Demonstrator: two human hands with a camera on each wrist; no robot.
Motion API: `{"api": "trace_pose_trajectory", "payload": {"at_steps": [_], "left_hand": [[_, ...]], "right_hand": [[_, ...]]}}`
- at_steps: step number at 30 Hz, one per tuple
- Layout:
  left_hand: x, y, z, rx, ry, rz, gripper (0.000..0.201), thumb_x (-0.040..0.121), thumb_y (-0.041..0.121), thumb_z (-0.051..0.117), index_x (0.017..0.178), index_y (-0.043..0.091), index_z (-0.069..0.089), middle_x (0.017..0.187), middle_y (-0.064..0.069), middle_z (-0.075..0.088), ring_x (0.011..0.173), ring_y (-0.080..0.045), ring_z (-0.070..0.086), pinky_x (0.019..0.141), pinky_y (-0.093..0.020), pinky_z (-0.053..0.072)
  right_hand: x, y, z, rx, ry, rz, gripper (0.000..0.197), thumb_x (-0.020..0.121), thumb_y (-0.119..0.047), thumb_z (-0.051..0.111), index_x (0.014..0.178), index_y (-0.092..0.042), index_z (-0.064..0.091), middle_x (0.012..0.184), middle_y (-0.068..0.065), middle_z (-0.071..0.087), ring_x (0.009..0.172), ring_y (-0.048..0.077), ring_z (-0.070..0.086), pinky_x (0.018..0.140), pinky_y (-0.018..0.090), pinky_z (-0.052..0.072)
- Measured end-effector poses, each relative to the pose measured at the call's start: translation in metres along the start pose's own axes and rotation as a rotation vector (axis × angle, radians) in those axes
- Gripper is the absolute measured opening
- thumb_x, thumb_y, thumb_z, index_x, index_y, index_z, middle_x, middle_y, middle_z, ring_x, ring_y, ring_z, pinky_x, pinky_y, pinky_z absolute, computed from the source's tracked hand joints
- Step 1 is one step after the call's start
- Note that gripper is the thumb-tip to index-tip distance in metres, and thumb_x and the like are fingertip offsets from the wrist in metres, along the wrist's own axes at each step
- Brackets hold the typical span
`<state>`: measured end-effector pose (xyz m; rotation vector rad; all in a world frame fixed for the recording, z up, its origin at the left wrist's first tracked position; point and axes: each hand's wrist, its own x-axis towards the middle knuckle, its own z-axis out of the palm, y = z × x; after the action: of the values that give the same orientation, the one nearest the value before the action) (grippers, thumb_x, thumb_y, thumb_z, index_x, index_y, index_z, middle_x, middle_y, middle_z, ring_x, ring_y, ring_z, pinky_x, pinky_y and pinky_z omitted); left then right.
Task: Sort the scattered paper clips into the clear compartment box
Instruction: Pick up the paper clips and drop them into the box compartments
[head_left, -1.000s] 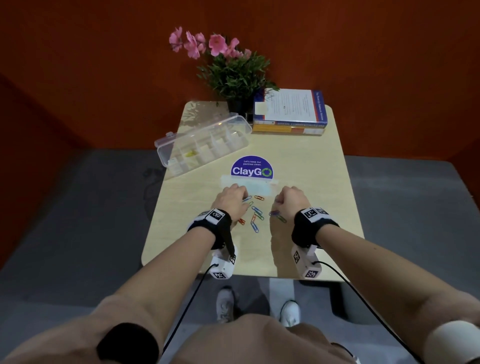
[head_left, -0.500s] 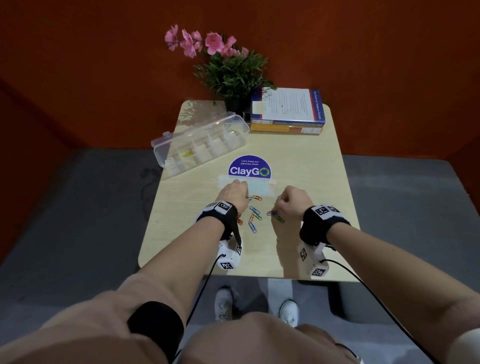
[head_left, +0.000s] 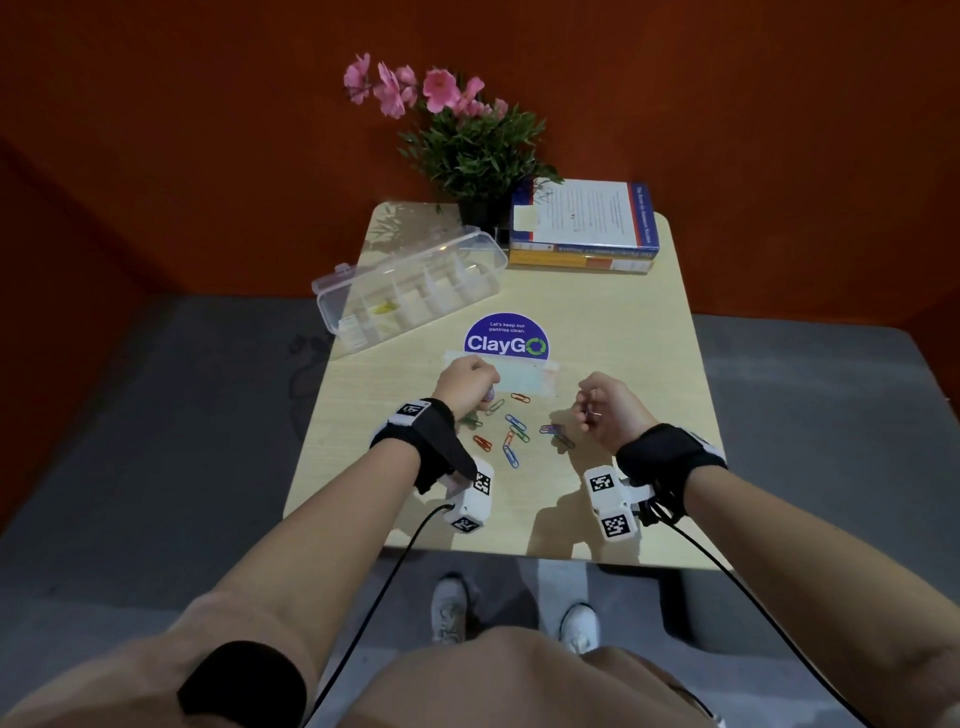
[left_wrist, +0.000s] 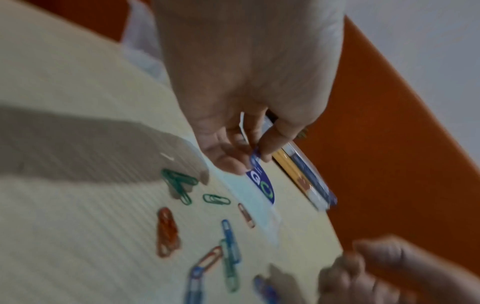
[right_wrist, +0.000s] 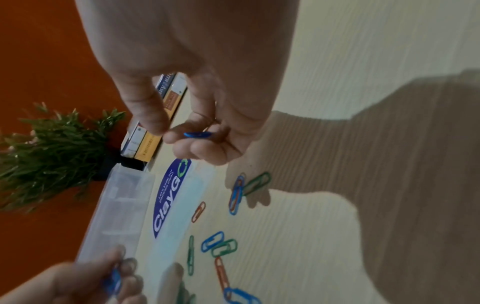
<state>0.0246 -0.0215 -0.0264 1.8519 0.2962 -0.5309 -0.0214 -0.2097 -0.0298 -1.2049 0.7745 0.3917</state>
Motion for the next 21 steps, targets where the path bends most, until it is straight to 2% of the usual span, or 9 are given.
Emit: {"api": "trace_pose_trajectory", "payload": {"at_steps": [3,6,8,10,12,14,15,17,21], "left_hand": [[-0.011,0.007,-0.002,-0.249,-0.077,-0.153,0.025,0.084,-0.001,0.038,0.062,0.006,0.047,0.059,-0.009,0.045,0.051,-0.020,0.041,0.046,-0.022,0.038],[-0.013,0.005,0.002,-0.282,-0.115,-0.219,0.024,0.081,0.004,0.039,0.057,0.008,0.043,0.048,-0.003,0.041,0.042,-0.015,0.032,0.044,-0.022,0.025],[-0.010,0.000,0.008,-0.198,-0.117,-0.185,0.023,0.079,0.010,0.042,0.056,0.012,0.040,0.044,0.002,0.034,0.040,-0.014,0.023,0.045,-0.024,0.016],[-0.008,-0.004,0.013,0.087,-0.107,-0.031,0.015,0.078,0.015,0.050,0.064,0.014,0.046,0.054,0.000,0.043,0.048,-0.019,0.034,0.049,-0.025,0.024],[-0.009,-0.007,0.014,0.521,-0.125,0.146,0.002,0.081,0.019,0.058,0.082,0.018,0.057,0.081,-0.004,0.064,0.072,-0.023,0.057,0.064,-0.027,0.041],[-0.005,-0.011,0.015,0.744,-0.187,0.259,0.014,0.083,0.018,0.062,0.097,0.019,0.061,0.106,-0.005,0.070,0.099,-0.020,0.066,0.079,-0.027,0.046],[-0.003,-0.012,0.015,0.802,-0.201,0.291,0.018,0.083,0.017,0.064,0.101,0.018,0.062,0.112,-0.005,0.069,0.106,-0.019,0.065,0.084,-0.028,0.047],[-0.002,-0.012,0.017,0.896,-0.186,0.338,0.019,0.083,0.017,0.066,0.102,0.016,0.062,0.113,-0.007,0.064,0.108,-0.023,0.063,0.088,-0.033,0.048],[0.000,-0.012,0.020,0.987,-0.180,0.358,0.014,0.084,0.015,0.066,0.098,0.013,0.061,0.109,-0.010,0.059,0.103,-0.029,0.059,0.084,-0.034,0.046]], "right_hand": [[0.002,0.002,-0.002,-0.345,-0.015,-0.081,0.024,0.078,-0.027,0.065,0.062,-0.013,0.053,0.045,-0.006,0.042,0.043,0.012,0.032,0.045,0.024,0.024],[-0.005,0.006,-0.001,-0.966,-0.010,-0.300,0.007,0.077,-0.017,0.065,0.083,-0.012,0.065,0.059,-0.006,0.053,0.059,0.016,0.050,0.049,0.022,0.034],[-0.007,0.011,-0.001,-1.177,-0.032,-0.373,0.017,0.077,-0.013,0.064,0.094,-0.012,0.066,0.068,-0.005,0.061,0.075,0.021,0.058,0.056,0.025,0.037],[-0.008,0.014,-0.001,-1.244,-0.015,-0.406,0.013,0.079,-0.014,0.063,0.092,-0.016,0.063,0.085,0.004,0.069,0.085,0.025,0.060,0.064,0.024,0.035],[-0.007,0.017,0.000,-1.259,0.023,-0.408,0.009,0.079,-0.016,0.063,0.087,-0.019,0.061,0.097,0.009,0.070,0.090,0.028,0.060,0.068,0.023,0.035],[-0.005,0.018,0.002,-1.263,0.037,-0.392,0.015,0.079,-0.017,0.064,0.093,-0.016,0.064,0.101,0.011,0.070,0.095,0.030,0.061,0.069,0.024,0.036],[-0.005,0.018,0.004,-1.265,0.034,-0.384,0.017,0.079,-0.017,0.063,0.096,-0.015,0.064,0.102,0.012,0.070,0.095,0.030,0.061,0.069,0.025,0.036],[-0.005,0.016,0.007,-1.280,0.014,-0.365,0.017,0.080,-0.016,0.061,0.097,-0.015,0.061,0.104,0.012,0.069,0.094,0.030,0.060,0.070,0.025,0.037],[0.000,0.013,0.014,-1.364,-0.042,-0.335,0.021,0.085,-0.018,0.056,0.103,-0.009,0.060,0.115,0.015,0.066,0.108,0.032,0.059,0.074,0.027,0.038]]}}
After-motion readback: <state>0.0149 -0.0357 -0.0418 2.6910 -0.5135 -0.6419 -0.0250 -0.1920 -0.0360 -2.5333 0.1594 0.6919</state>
